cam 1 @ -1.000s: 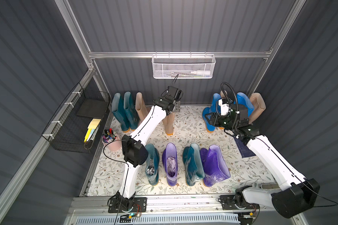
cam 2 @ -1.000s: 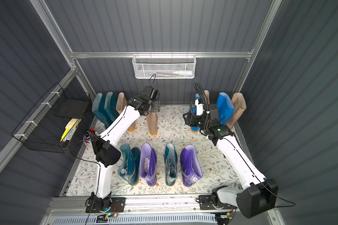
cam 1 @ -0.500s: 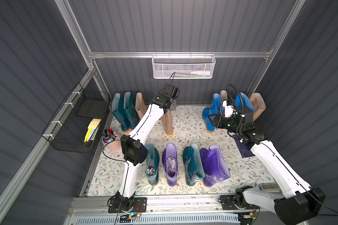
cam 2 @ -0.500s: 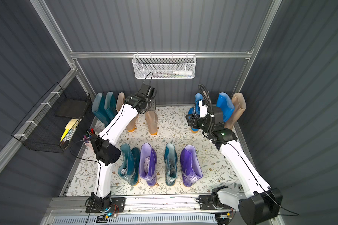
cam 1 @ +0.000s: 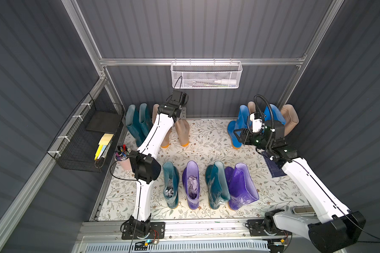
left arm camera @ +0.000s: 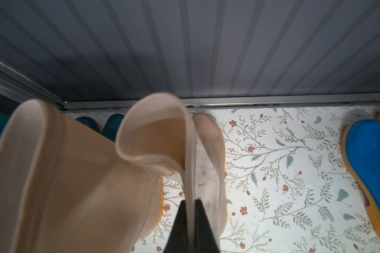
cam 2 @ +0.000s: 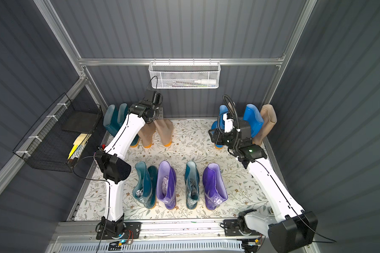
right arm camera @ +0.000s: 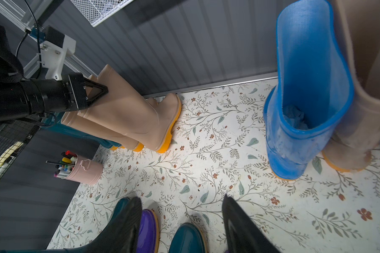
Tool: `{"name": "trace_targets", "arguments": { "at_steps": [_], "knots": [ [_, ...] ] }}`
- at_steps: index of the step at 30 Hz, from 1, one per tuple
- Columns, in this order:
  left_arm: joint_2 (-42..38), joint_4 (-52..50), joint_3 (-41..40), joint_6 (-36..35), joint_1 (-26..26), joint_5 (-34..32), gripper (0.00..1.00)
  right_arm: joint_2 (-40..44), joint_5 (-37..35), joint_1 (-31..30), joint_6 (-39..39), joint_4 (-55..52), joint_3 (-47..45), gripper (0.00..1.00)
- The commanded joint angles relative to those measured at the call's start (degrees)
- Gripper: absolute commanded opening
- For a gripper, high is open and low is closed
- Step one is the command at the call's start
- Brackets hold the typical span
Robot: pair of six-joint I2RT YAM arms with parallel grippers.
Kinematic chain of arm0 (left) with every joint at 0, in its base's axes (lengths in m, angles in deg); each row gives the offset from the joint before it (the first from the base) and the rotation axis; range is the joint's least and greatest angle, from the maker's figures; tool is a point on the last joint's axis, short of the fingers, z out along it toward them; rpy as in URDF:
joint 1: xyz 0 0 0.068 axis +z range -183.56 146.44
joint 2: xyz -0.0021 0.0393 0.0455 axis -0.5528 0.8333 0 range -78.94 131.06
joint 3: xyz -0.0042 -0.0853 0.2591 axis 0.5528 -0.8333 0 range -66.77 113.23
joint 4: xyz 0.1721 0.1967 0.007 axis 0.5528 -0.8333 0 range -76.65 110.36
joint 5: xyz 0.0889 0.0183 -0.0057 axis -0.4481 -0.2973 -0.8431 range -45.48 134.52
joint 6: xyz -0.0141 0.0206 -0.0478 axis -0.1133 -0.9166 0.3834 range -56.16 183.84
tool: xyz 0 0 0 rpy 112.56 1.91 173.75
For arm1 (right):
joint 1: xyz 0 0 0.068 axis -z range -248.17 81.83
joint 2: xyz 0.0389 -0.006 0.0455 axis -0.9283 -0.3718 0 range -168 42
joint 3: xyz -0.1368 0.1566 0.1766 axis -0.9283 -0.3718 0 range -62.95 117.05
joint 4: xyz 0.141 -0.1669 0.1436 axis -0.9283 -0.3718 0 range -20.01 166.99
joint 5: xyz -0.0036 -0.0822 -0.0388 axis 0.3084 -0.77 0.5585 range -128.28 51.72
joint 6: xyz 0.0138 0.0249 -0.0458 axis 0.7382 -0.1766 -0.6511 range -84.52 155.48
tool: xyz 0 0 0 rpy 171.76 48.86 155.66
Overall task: Match and arrange rain boots in pairs
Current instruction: Pick up the rain boot at the center of the board, then pair a pair of rain boots at the center of the board.
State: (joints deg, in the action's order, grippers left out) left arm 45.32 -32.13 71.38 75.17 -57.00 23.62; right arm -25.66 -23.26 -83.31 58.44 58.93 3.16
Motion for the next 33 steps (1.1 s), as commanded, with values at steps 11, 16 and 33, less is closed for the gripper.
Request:
{"name": "trace_targets", "arguments": {
  "at_steps": [11,16,33],
  "knots": [
    [-2.1,7.21,0.63,-6.96,1.65,-6.75,0.0,1.13,-0.26,0.28,0.06,-1.02,0.85,0.62],
    [-2.06,7.49,-0.98,-5.65,1.73,-8.41,0.0,0.86,0.0,0.26,0.16,-1.05,0.86,0.62],
    [-3.64,8.88,-6.59,-2.29,1.73,-11.09,0.0,0.42,0.02,0.24,0.14,-1.34,0.43,0.61]
  ]
}}
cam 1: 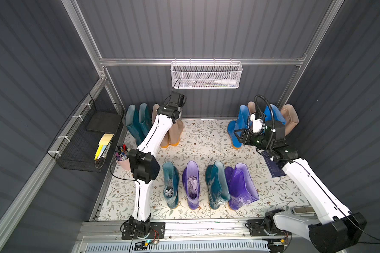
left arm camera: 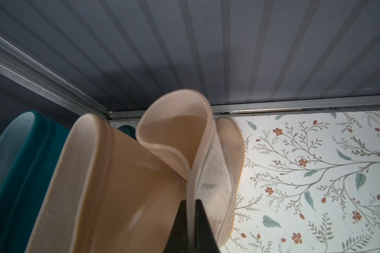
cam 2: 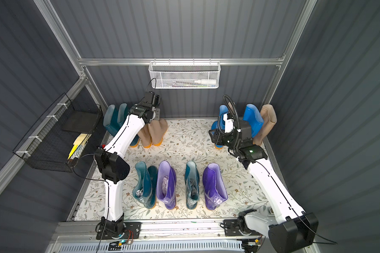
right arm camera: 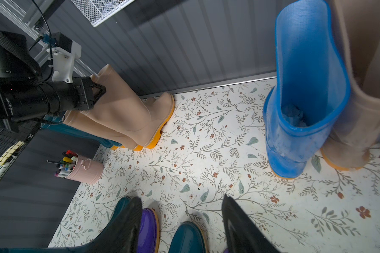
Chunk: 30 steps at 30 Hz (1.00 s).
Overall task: Match and arrange rain boots in pairs
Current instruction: Pair a pair of rain boots at the center of the board.
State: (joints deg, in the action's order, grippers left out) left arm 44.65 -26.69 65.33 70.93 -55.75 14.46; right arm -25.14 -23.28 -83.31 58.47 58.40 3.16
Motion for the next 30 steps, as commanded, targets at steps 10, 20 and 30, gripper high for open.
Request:
{"name": "trace_targets", "arguments": {
  "at_steps": [10,20,30],
  "knots": [
    [-3.51,4.2,-2.82,2.15,0.49,0.71,0.25,-0.45,-0.37,0.28,-0.31,-1.1,1.08,0.62],
    [-4.23,3.28,-1.63,1.86,0.49,3.75,0.49,-1.32,-0.82,0.31,-1.16,-1.96,3.24,0.62],
    [-7.23,4.44,-2.08,1.03,0.49,6.09,0.67,-1.96,-1.64,0.57,-2.42,-3.33,5.65,0.64]
  ]
}}
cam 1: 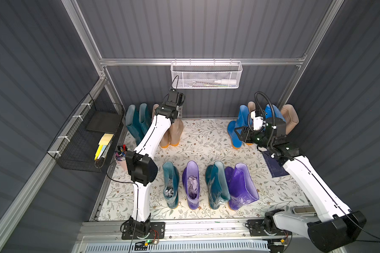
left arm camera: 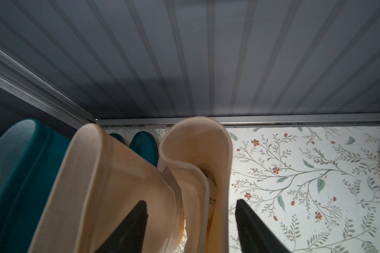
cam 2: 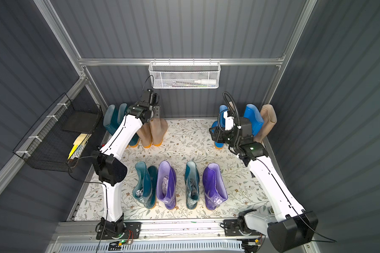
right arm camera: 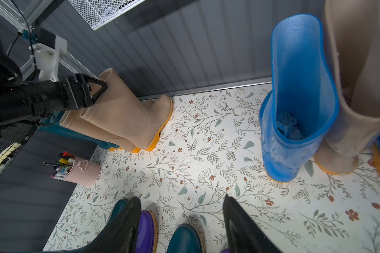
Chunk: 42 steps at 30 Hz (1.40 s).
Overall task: Match and arrange rain boots in pairs
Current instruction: Pair a pair of rain boots at the center of the board, then pick up the rain boot at the center of the board.
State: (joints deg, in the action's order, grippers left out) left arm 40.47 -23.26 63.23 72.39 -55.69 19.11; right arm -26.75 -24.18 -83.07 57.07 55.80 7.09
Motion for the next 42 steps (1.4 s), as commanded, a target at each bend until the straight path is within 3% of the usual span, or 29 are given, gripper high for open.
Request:
{"name": "trace_targets", "arguments": {
  "at_steps": [1,14,26,34,42],
  "knots": [
    [-3.21,0.94,0.12,-0.39,0.42,1.65,0.68,-0.4,-0.75,0.38,-1.1,-0.8,1.81,0.64],
    [-7.98,1.07,-1.38,0.23,0.33,5.8,0.72,-0.39,-1.19,2.18,-2.32,-2.36,4.13,0.66],
    [-17.2,5.18,-12.75,-1.22,-2.87,18.47,0.72,-5.82,-3.92,5.37,-5.44,-9.78,10.97,0.71],
    [-20.32,4.5,-17.5,-1.65,-8.49,18.88,0.72,-11.84,-4.51,7.8,-7.38,-13.63,18.16,0.74],
    [-22.39,5.03,-21.95,-0.86,-8.98,18.74,0.72,-16.14,-4.53,8.88,-7.88,-16.2,21.48,0.77]
  ]
}}
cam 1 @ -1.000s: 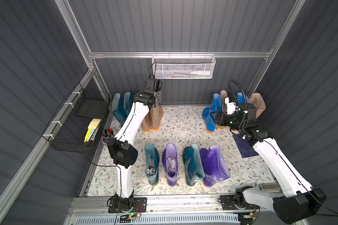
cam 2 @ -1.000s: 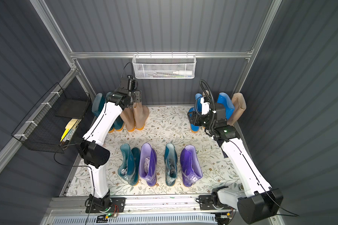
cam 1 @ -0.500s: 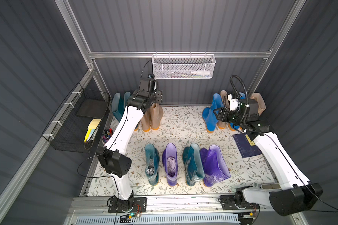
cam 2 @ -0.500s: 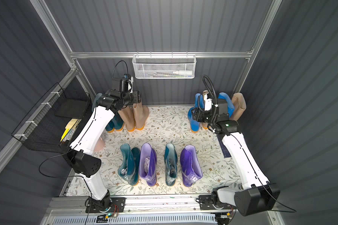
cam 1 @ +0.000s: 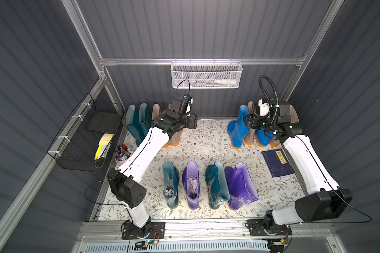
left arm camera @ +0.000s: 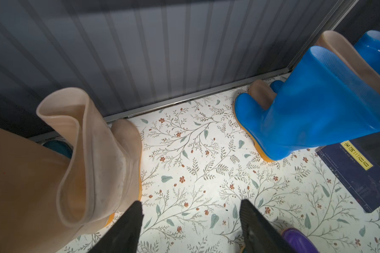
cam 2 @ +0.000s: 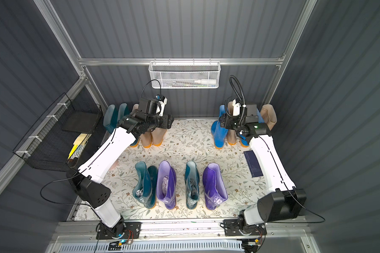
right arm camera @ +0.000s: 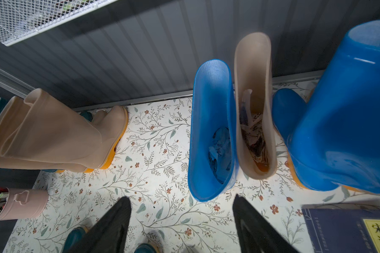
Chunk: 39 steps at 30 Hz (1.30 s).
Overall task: Match and arrange rain boots in pairs
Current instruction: Pick up the rain boot at the center of the board.
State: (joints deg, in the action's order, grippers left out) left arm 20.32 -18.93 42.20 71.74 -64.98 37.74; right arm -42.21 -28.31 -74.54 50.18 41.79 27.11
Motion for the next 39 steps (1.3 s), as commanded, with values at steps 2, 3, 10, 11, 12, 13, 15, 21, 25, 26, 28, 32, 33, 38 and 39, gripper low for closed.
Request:
{"name": "trace_targets", "arguments": {
  "at_steps": [2,3,10,11,12,13,15,21,25,26,28,32,33,38,39],
  "knots": [
    [-2.4,0.53,-1.34,-0.52,0.32,-0.07,0.72,-0.74,0.02,0.39,-0.52,-1.75,0.51,0.78],
    [-2.41,0.53,-1.45,-0.52,0.31,-0.15,0.72,-0.75,0.19,0.37,-0.38,-1.36,-0.06,0.78],
    [-2.14,0.62,-1.72,-0.89,0.31,0.09,0.72,-2.17,0.66,0.41,0.29,-0.12,-1.91,0.78],
    [-2.14,0.62,-1.82,-0.92,0.32,0.11,0.72,-2.64,0.72,0.47,0.31,-0.13,-1.83,0.78],
    [-2.17,0.53,-1.89,-0.96,0.32,0.13,0.72,-2.95,0.85,0.48,0.32,-0.13,-1.74,0.78],
    [-2.19,0.44,-2.0,-0.99,0.31,0.02,0.72,-3.35,0.92,0.48,0.38,-0.04,-1.64,0.78],
    [-2.4,0.38,-2.39,-1.05,0.31,-0.15,0.72,-3.93,0.82,0.48,0.42,0.63,-1.57,0.78],
    [-3.07,0.18,-3.14,-1.05,0.31,-0.2,0.72,-7.32,1.36,0.47,0.25,1.03,0.38,0.78],
    [-3.46,-0.15,-3.4,-0.84,0.34,-0.67,0.72,-10.13,1.34,0.55,0.05,1.35,2.46,0.77],
    [-3.63,-0.26,-3.49,-0.83,0.35,-0.89,0.72,-10.89,1.36,0.56,0.13,1.31,3.26,0.77],
    [-3.96,-0.43,-3.75,-0.81,0.35,-1.23,0.72,-11.93,1.26,0.57,0.11,1.5,4.21,0.76],
    [-4.57,-0.61,-4.45,-0.87,0.31,-1.63,0.72,-13.86,0.37,0.54,-0.58,1.19,6.5,0.75],
    [-4.68,-0.61,-4.55,-0.86,0.31,-1.62,0.72,-14.28,0.14,0.53,-0.74,1.13,6.87,0.75],
    [-4.82,-0.96,-4.94,-0.85,0.32,-1.72,0.72,-16.15,-0.23,0.56,-1.33,0.34,8.94,0.7],
    [-4.78,-0.97,-4.95,-0.83,0.31,-1.7,0.72,-16.33,-0.3,0.49,-1.42,0.25,9.22,0.69]
  ]
}}
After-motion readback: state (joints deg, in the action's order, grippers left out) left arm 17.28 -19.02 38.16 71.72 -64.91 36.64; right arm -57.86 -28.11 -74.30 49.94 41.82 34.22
